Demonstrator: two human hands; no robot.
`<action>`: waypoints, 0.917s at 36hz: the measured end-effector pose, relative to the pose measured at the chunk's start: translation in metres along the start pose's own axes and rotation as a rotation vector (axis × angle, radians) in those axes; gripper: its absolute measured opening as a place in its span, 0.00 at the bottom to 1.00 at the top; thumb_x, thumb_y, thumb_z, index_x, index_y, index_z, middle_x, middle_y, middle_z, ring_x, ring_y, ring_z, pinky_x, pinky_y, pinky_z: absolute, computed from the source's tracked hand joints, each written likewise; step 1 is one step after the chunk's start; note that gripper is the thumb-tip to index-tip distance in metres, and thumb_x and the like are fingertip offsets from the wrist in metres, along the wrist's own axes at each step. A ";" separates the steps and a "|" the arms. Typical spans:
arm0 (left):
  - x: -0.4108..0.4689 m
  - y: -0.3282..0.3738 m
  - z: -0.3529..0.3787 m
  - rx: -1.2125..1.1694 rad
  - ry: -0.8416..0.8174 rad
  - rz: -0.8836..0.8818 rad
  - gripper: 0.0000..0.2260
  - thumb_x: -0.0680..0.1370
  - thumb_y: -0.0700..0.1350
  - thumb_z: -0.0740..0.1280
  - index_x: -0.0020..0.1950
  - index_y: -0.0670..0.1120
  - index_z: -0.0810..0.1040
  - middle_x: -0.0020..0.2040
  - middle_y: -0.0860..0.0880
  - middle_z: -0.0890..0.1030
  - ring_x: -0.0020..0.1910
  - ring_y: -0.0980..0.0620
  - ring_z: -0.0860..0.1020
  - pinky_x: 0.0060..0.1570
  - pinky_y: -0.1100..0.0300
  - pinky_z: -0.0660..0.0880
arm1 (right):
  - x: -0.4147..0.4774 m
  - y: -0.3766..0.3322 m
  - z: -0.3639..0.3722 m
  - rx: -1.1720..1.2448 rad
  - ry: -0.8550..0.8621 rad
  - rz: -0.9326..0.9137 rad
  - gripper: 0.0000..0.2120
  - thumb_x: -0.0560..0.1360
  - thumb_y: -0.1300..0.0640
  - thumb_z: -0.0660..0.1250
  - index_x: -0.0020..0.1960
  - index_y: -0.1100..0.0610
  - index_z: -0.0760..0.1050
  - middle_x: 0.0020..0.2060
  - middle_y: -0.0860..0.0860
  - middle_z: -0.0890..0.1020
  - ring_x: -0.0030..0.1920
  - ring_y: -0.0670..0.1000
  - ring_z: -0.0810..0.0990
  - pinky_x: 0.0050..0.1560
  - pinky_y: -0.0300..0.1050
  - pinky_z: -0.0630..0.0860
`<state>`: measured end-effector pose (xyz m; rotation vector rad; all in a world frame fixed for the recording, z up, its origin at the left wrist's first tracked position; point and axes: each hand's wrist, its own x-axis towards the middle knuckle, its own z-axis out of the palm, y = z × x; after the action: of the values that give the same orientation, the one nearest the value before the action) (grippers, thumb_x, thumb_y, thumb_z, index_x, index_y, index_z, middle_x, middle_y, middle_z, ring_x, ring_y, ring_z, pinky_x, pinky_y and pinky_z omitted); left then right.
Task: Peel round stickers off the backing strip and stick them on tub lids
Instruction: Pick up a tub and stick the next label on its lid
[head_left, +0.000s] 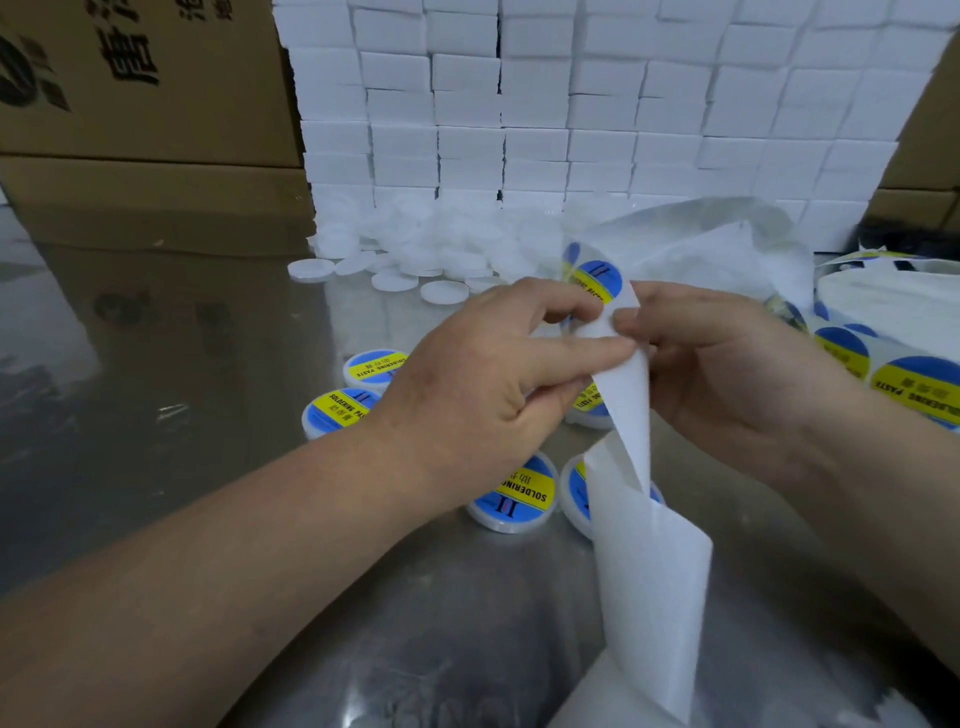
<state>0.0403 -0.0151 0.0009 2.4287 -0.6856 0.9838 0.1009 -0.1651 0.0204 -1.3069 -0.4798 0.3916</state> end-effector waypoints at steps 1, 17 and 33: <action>0.000 0.000 0.000 -0.009 -0.007 0.000 0.15 0.73 0.42 0.60 0.56 0.44 0.81 0.55 0.43 0.78 0.53 0.44 0.77 0.50 0.54 0.73 | 0.000 0.000 0.000 0.015 -0.009 0.017 0.13 0.71 0.68 0.60 0.54 0.66 0.76 0.43 0.59 0.82 0.41 0.54 0.81 0.46 0.45 0.79; 0.043 -0.024 -0.008 -0.411 0.127 -0.667 0.13 0.75 0.37 0.60 0.39 0.54 0.77 0.31 0.60 0.81 0.34 0.56 0.75 0.26 0.73 0.68 | 0.007 0.004 -0.002 -0.039 0.246 0.052 0.11 0.72 0.72 0.58 0.50 0.64 0.76 0.40 0.58 0.79 0.41 0.57 0.78 0.53 0.58 0.76; 0.130 -0.182 0.053 0.569 -0.653 -0.515 0.30 0.79 0.56 0.56 0.76 0.56 0.45 0.77 0.47 0.40 0.75 0.44 0.45 0.72 0.47 0.51 | 0.010 0.012 -0.012 -0.131 0.221 -0.003 0.10 0.71 0.70 0.62 0.44 0.60 0.80 0.37 0.57 0.84 0.34 0.53 0.82 0.39 0.47 0.79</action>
<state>0.2556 0.0621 0.0241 3.2166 0.0937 0.1647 0.1159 -0.1666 0.0076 -1.4566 -0.3247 0.2121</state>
